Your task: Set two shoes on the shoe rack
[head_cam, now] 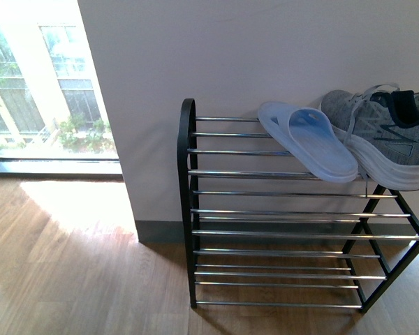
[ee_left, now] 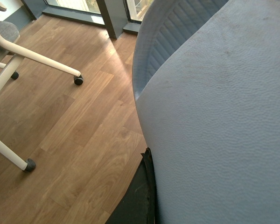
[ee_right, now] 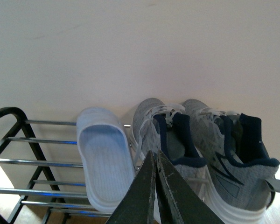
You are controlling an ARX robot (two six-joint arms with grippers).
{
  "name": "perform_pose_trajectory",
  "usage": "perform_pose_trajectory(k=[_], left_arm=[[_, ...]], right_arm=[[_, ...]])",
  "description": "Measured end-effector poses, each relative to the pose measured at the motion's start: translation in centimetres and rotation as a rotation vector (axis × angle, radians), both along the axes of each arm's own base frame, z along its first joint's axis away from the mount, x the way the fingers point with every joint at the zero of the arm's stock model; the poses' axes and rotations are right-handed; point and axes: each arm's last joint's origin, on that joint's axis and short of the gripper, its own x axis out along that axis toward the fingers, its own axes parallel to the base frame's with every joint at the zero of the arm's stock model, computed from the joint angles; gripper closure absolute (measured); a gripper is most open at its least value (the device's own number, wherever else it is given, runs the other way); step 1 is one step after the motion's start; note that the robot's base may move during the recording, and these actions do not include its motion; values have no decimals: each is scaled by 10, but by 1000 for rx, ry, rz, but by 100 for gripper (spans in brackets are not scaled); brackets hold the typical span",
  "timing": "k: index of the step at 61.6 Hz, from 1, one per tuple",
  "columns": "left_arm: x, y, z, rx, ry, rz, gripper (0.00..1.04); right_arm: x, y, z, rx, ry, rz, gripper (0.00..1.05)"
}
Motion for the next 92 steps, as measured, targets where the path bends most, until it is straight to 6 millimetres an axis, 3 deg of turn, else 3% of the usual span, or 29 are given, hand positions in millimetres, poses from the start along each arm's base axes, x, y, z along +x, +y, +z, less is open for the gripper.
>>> perform_pose_trajectory(k=[4, 5, 7, 8, 10, 24, 92], left_arm=[[0, 0, 0, 0, 0, 0, 103], [0, 0, 0, 0, 0, 0, 103], [0, 0, 0, 0, 0, 0, 103], [0, 0, 0, 0, 0, 0, 103], [0, 0, 0, 0, 0, 0, 103], [0, 0, 0, 1, 0, 1, 103], [0, 0, 0, 1, 0, 1, 103]], right_arm=[[-14, -3, -3, 0, 2, 2, 103], [-37, -15, -15, 1, -1, -1, 103], [-37, -15, -15, 1, -2, 0, 103], [-49, -15, -18, 1, 29, 0, 103], [-57, -15, -20, 1, 36, 1, 103], [-80, -15, -16, 1, 9, 0, 103], [-123, -15, -4, 1, -29, 0, 103]])
